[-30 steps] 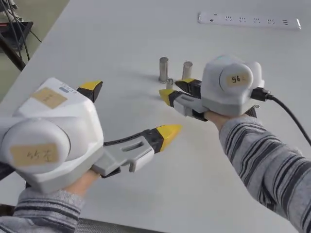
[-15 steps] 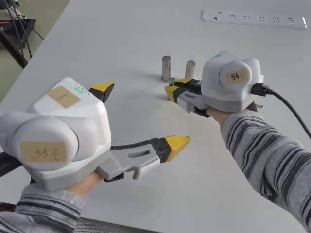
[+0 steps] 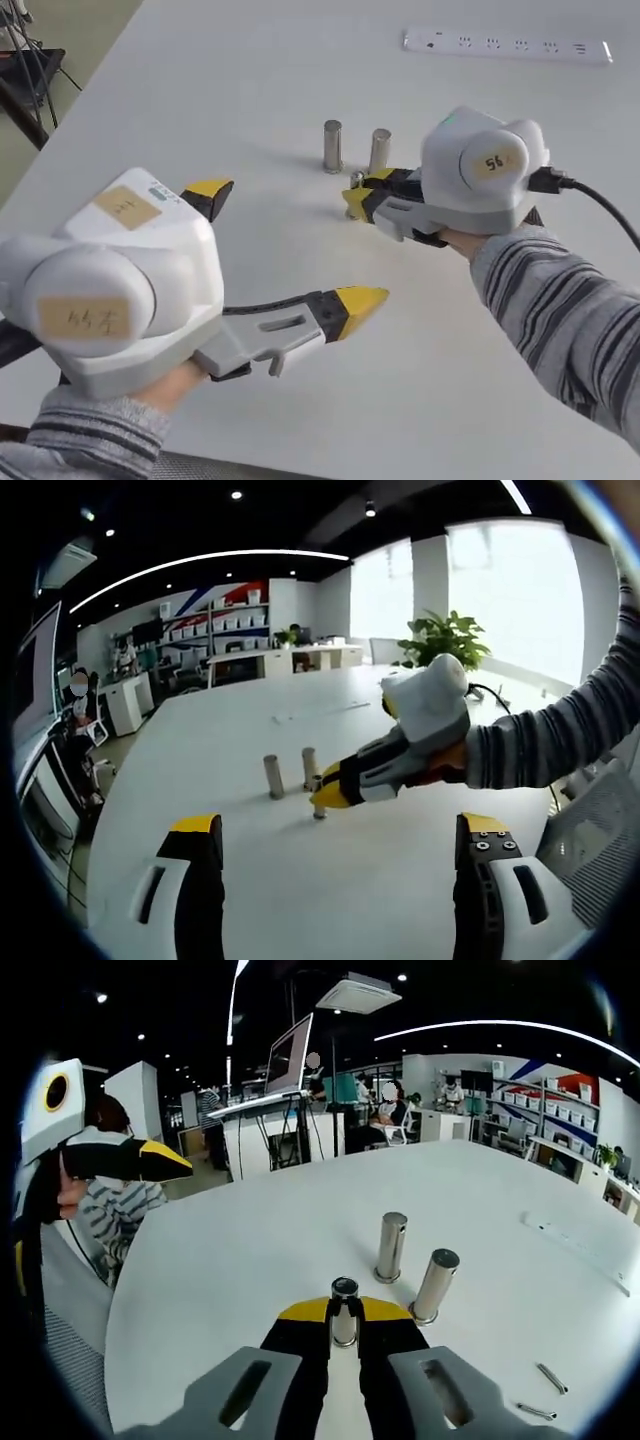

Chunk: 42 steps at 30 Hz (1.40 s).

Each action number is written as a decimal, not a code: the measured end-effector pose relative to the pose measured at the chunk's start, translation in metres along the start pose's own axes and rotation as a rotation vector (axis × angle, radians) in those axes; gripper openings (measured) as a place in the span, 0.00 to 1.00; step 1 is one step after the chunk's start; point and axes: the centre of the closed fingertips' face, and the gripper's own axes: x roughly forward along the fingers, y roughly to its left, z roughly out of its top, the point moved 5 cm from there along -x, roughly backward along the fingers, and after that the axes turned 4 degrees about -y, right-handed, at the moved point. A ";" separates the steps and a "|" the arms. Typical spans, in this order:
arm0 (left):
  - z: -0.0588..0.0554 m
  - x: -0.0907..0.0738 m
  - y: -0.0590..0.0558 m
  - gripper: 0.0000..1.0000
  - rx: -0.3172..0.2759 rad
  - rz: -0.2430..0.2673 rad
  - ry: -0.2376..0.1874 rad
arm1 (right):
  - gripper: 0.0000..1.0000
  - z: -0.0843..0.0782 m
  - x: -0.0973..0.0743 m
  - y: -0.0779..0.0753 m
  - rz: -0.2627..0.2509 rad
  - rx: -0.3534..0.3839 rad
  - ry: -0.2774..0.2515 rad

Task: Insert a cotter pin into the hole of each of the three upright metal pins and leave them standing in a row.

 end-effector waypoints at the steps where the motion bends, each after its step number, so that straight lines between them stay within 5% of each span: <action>1: 0.000 0.000 0.000 0.96 0.002 -0.001 0.001 | 0.04 -0.001 -0.003 0.000 0.001 -0.010 0.003; 18: 0.000 -0.005 -0.006 0.96 0.019 0.010 0.002 | 0.04 -0.019 -0.046 0.001 0.113 -0.090 0.037; 42: -0.001 -0.008 -0.005 0.96 0.032 0.023 0.023 | 0.05 -0.026 -0.055 0.001 0.181 -0.140 0.076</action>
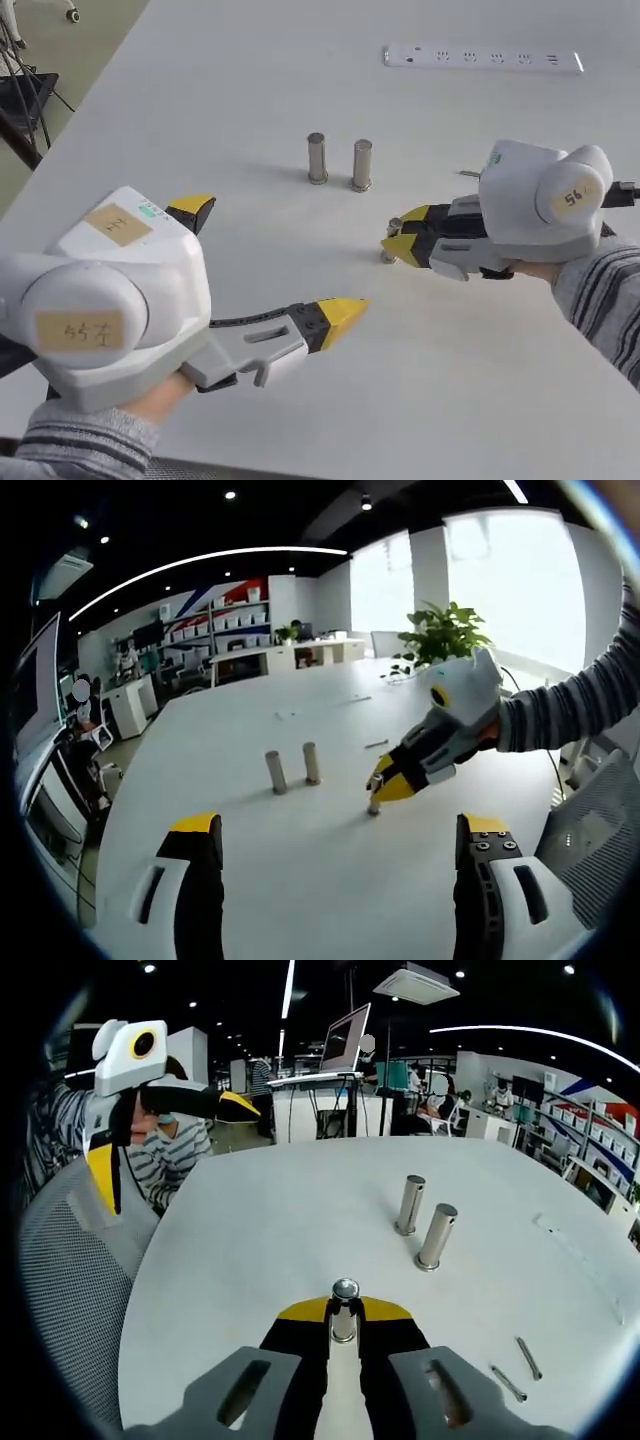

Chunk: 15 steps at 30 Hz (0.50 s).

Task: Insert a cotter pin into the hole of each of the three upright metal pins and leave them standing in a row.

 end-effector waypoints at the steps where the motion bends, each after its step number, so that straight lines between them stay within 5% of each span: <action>1: 0.000 0.000 0.000 0.96 -0.001 0.000 0.000 | 0.05 0.000 0.000 0.000 0.000 -0.001 0.001; 9: 0.000 -0.001 0.001 0.97 -0.005 0.007 0.001 | 0.17 0.004 -0.008 -0.002 -0.011 0.022 -0.014; 15: 0.000 -0.002 0.001 0.98 -0.010 0.010 -0.001 | 0.25 -0.002 -0.025 -0.006 -0.023 0.036 0.022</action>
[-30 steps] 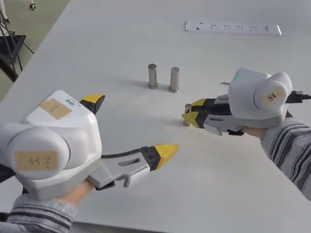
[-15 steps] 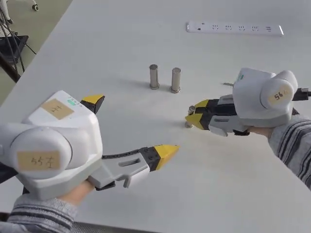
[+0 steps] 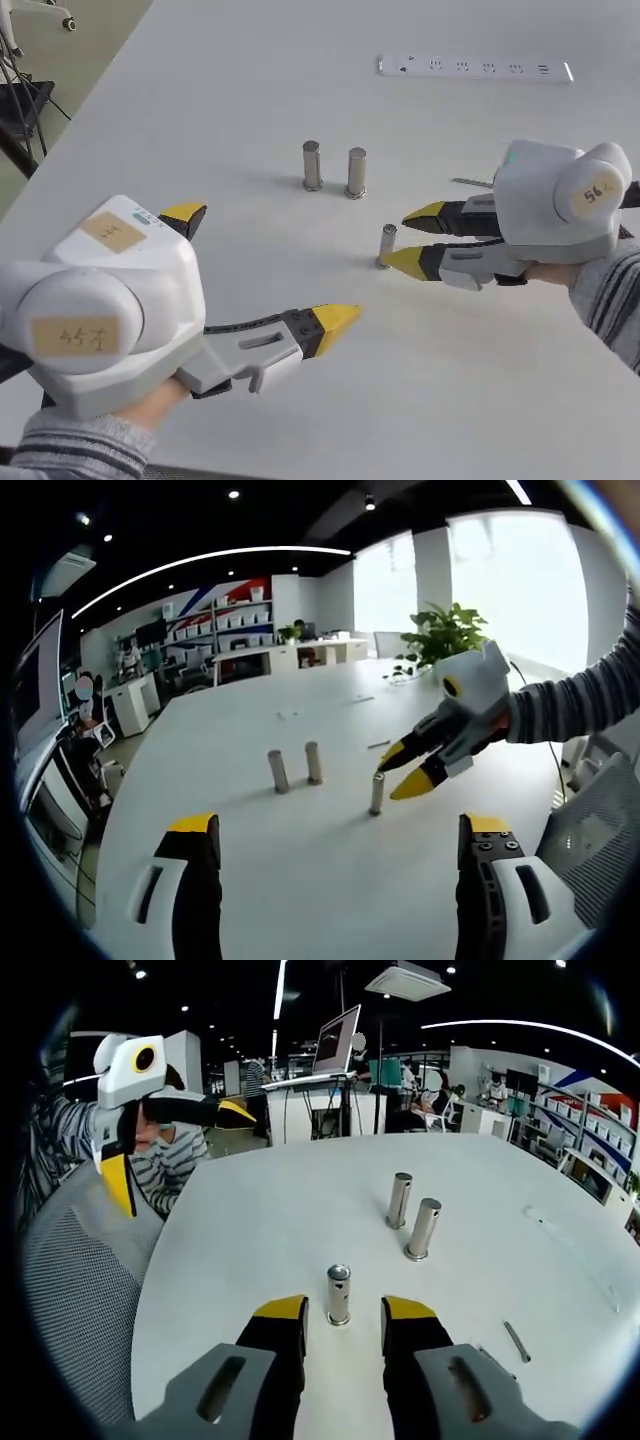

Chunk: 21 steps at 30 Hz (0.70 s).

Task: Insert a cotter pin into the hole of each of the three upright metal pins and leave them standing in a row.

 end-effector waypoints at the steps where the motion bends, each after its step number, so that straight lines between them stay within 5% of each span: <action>1: 0.000 0.000 0.000 0.98 0.000 0.000 0.000 | 0.25 -0.002 -0.005 -0.003 -0.013 0.005 0.011; 8: 0.000 -0.002 0.001 0.99 -0.007 0.002 0.009 | 0.26 -0.015 -0.030 -0.029 -0.118 0.035 0.079; 13: -0.001 -0.003 0.001 0.98 -0.009 0.005 0.008 | 0.24 -0.026 -0.042 -0.050 -0.215 0.077 0.177; 21: -0.003 -0.004 0.002 0.98 -0.015 0.012 0.009 | 0.18 -0.037 -0.042 -0.068 -0.227 0.093 0.276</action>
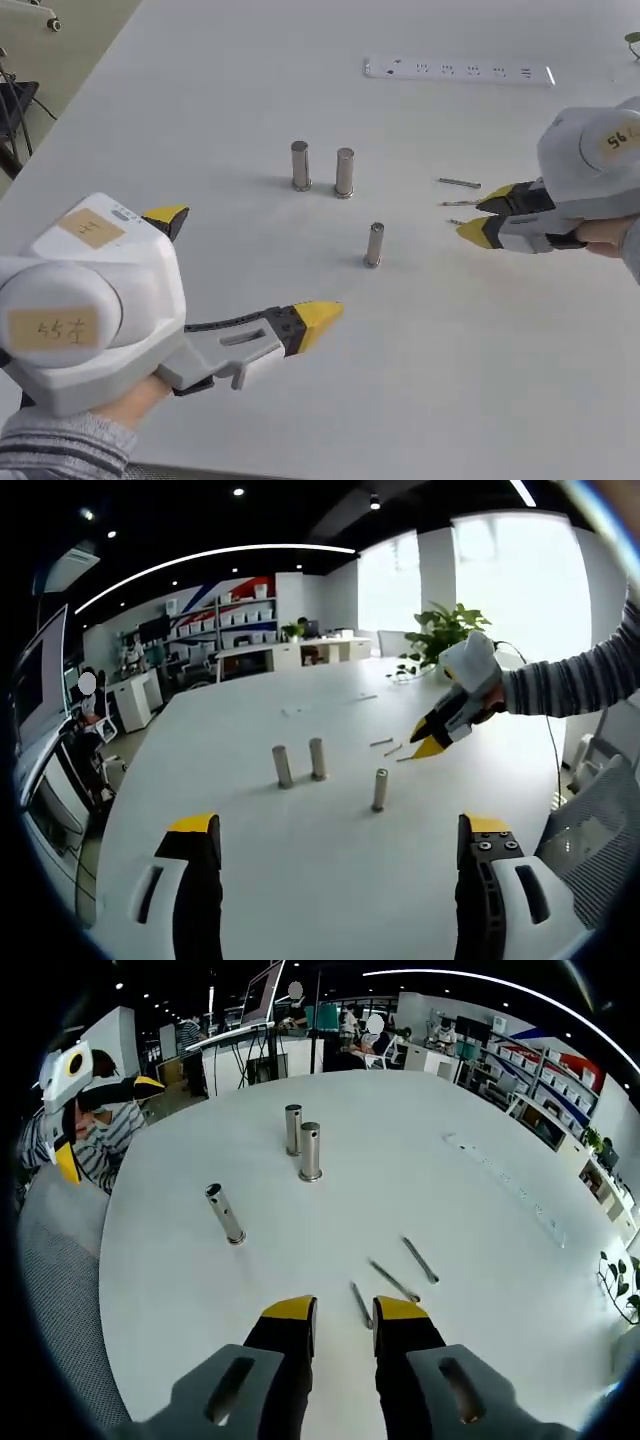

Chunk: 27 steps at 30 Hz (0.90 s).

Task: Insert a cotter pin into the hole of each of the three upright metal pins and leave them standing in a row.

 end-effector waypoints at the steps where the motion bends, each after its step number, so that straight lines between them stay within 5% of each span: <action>1: 0.000 0.000 0.000 0.98 0.000 -0.001 0.000 | 0.18 -0.002 0.002 -0.001 0.006 0.006 0.015; 12: -0.001 -0.001 0.003 0.96 -0.005 0.008 0.005 | 0.11 -0.012 0.016 -0.017 0.034 0.004 0.148; 27: -0.001 0.000 0.004 0.95 0.000 0.007 0.010 | 0.00 -0.015 0.019 -0.018 0.071 -0.054 0.236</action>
